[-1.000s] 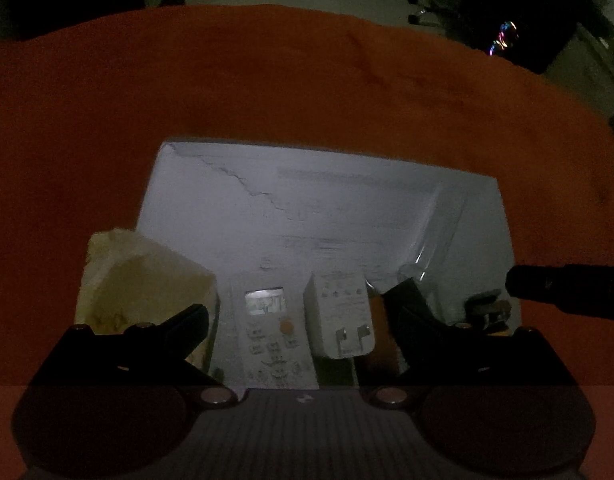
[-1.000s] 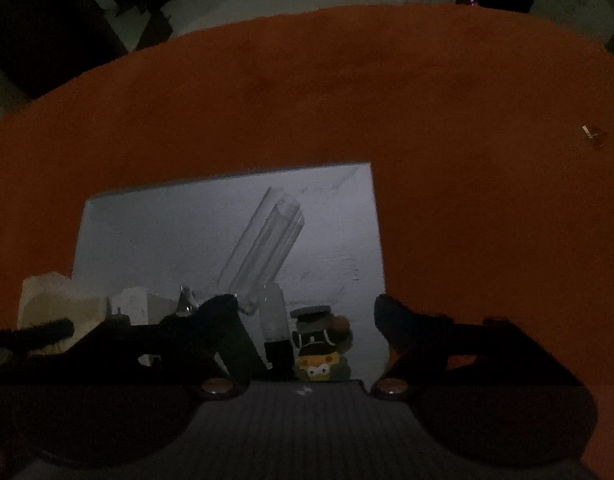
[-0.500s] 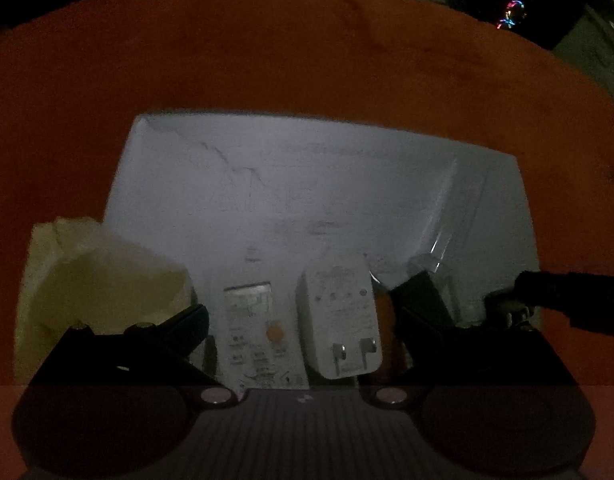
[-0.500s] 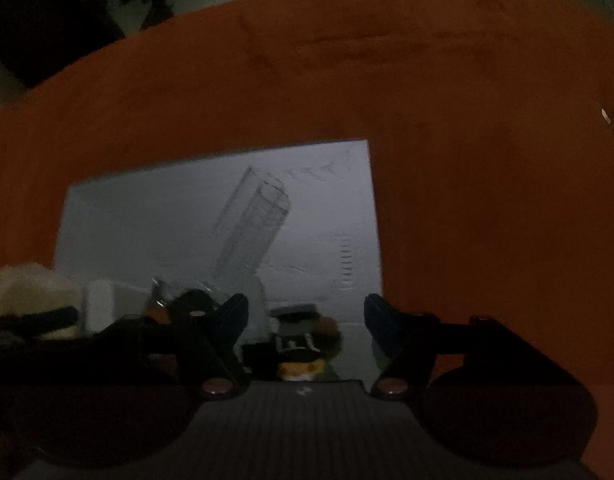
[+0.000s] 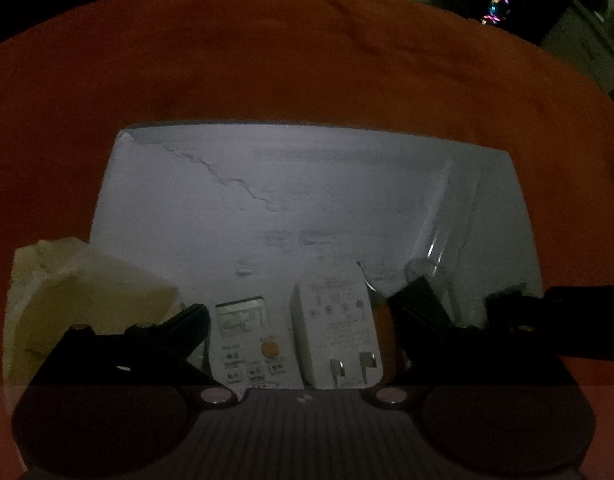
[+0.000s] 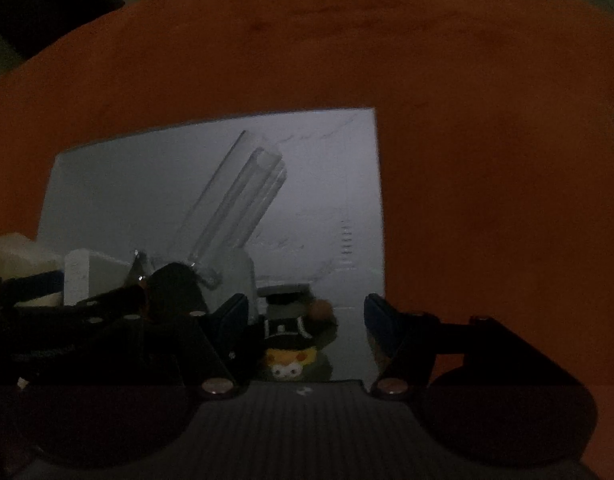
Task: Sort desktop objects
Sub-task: 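Grasp the white charger plug with the left tool while the right tool grasps the yellow-faced figurine, then lift the charger plug with the left tool while the right tool lifts the figurine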
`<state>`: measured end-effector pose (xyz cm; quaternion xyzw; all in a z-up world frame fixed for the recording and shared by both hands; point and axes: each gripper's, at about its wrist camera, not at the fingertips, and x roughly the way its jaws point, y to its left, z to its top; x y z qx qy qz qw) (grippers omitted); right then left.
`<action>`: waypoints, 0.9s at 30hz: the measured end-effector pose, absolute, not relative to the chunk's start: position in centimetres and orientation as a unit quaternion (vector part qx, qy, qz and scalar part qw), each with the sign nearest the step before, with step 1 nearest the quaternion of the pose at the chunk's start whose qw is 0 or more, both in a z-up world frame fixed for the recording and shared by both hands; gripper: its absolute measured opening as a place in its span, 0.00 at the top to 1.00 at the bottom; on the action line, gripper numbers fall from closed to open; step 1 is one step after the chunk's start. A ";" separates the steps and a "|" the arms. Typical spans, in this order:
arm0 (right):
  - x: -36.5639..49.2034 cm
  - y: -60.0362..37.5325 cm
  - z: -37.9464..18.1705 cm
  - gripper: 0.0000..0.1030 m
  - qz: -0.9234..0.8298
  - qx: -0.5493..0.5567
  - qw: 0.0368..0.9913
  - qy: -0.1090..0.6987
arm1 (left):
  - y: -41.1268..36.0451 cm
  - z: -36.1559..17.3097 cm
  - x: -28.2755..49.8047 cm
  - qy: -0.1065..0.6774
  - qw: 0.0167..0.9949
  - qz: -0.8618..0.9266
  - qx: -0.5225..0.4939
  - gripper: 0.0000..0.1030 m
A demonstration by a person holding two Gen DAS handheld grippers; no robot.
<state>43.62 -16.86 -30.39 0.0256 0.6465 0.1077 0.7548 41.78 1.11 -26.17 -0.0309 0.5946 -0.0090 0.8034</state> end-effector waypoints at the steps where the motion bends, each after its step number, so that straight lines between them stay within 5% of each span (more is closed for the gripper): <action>1: 43.5 -16.7 -30.6 0.35 0.110 0.023 0.753 0.649 | 1.2 -26.1 41.6 0.591 0.806 -0.016 -0.026 0.03; 3: 43.0 -16.3 -30.8 0.36 0.116 0.019 0.759 0.641 | 1.4 -26.1 41.4 0.582 0.813 -0.030 -0.021 0.07; 5: 42.8 -16.1 -30.6 0.55 0.117 0.013 0.763 0.635 | 1.8 -25.9 41.1 0.574 0.818 -0.025 -0.026 0.12; 10: 42.0 -16.1 -30.5 0.55 0.116 -0.017 0.767 0.631 | 2.7 -25.3 40.9 0.566 0.822 -0.044 -0.048 0.39; 20: 41.9 -15.9 -30.5 0.55 0.106 -0.012 0.764 0.636 | 2.7 -24.8 40.6 0.578 0.812 -0.072 -0.035 0.48; 22: 41.7 -15.8 -30.4 0.55 0.104 -0.017 0.766 0.634 | 2.8 -24.4 40.4 0.577 0.812 -0.075 -0.043 0.66; 27: 41.5 -16.0 -30.4 0.55 0.104 -0.011 0.768 0.632 | 2.3 -24.2 40.1 0.573 0.816 -0.074 -0.018 0.75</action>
